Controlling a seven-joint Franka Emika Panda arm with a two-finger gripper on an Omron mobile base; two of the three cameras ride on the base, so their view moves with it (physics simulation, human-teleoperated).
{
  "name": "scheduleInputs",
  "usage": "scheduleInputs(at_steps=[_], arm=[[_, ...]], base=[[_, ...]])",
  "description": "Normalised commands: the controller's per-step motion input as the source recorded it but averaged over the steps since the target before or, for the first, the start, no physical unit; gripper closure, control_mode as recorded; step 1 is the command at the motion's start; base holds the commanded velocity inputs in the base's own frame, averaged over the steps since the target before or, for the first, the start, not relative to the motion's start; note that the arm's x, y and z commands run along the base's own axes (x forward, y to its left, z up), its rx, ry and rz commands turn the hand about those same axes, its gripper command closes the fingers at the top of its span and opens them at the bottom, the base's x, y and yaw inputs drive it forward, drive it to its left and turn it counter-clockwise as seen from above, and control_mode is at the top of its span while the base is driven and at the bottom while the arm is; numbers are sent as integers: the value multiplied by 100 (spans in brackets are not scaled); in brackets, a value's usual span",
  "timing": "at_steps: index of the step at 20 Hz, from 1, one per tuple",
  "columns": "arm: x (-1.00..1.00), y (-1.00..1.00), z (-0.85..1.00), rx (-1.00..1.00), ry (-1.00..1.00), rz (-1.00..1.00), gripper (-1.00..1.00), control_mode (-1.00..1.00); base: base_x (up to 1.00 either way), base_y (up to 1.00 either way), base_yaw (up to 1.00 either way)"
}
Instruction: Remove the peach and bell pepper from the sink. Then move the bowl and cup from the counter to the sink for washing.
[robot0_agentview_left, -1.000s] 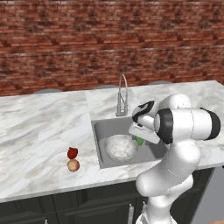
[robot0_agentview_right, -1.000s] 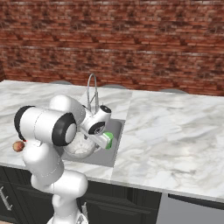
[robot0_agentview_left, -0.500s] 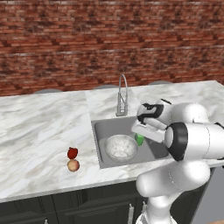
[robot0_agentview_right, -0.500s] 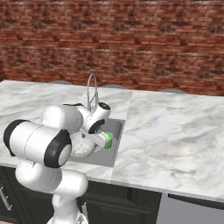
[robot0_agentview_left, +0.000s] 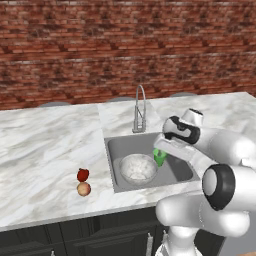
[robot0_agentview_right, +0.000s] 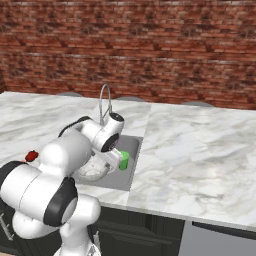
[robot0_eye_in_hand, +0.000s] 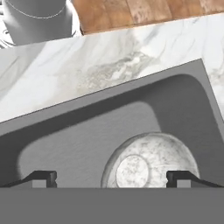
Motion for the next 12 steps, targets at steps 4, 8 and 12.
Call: scheduleInputs(at_steps=[4,8,12], arm=[[-28,0,35,-4,0,-6,-100,-100],[-34,-3,29,-7,0,-10,-100,-100],[-33,-1,28,-7,0,-16,-100,-100]], base=[[0,0,0],[0,0,0],[0,0,0]])
